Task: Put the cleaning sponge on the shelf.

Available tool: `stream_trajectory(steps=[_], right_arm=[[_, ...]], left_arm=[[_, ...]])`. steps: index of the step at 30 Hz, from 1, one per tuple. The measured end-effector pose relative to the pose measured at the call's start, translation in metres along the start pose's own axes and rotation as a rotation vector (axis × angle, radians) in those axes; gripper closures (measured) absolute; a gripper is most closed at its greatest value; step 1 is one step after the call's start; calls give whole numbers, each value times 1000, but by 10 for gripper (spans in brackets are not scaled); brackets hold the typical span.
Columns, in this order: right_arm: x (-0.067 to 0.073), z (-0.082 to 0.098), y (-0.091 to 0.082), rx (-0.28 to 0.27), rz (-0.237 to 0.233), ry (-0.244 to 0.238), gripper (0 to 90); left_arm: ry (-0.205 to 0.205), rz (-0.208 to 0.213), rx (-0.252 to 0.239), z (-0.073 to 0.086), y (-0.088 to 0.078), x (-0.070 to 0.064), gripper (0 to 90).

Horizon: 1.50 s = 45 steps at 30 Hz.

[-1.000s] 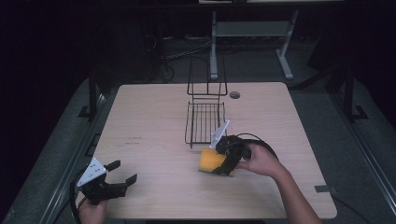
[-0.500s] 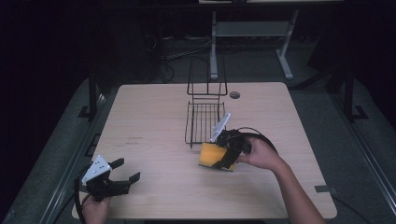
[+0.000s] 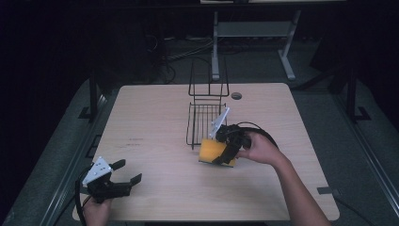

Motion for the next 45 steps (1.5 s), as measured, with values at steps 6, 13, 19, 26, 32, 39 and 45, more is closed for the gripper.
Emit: stream_trajectory(steps=[6, 13, 19, 26, 32, 39, 45], right_arm=[[-6, -5, 1, -1, -4, -2, 217], [-14, -6, 4, 14, -7, 4, 217], [-21, -9, 9, 19, -13, 8, 217], [-30, -8, 14, 29, -22, 15, 216], [-43, -11, 16, 18, -37, 45, 216], [-50, -18, 23, 36, -42, 41, 217], [-59, -20, 27, 73, -31, 38, 217]], left_arm=[[-5, -7, -3, 0, -2, 2, 134], [-10, -13, -5, 0, -4, 5, 134], [-5, -12, 0, 1, -4, 5, 134], [-8, -17, -2, 1, -5, 7, 134], [-9, -18, -3, 1, -4, 7, 134], [-15, -19, -4, 2, -5, 8, 134], [-14, -20, -4, 2, -6, 9, 134]])
Point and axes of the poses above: each handheld gripper's, and its own axes: y roughly forward along the jaws, z roughly out of its underside, x roughly to its left, the point moved 10 cm from there along y, roughly forward along the jaws, and after that the axes turned 12 degrees about -x, right-handed, at the moved point
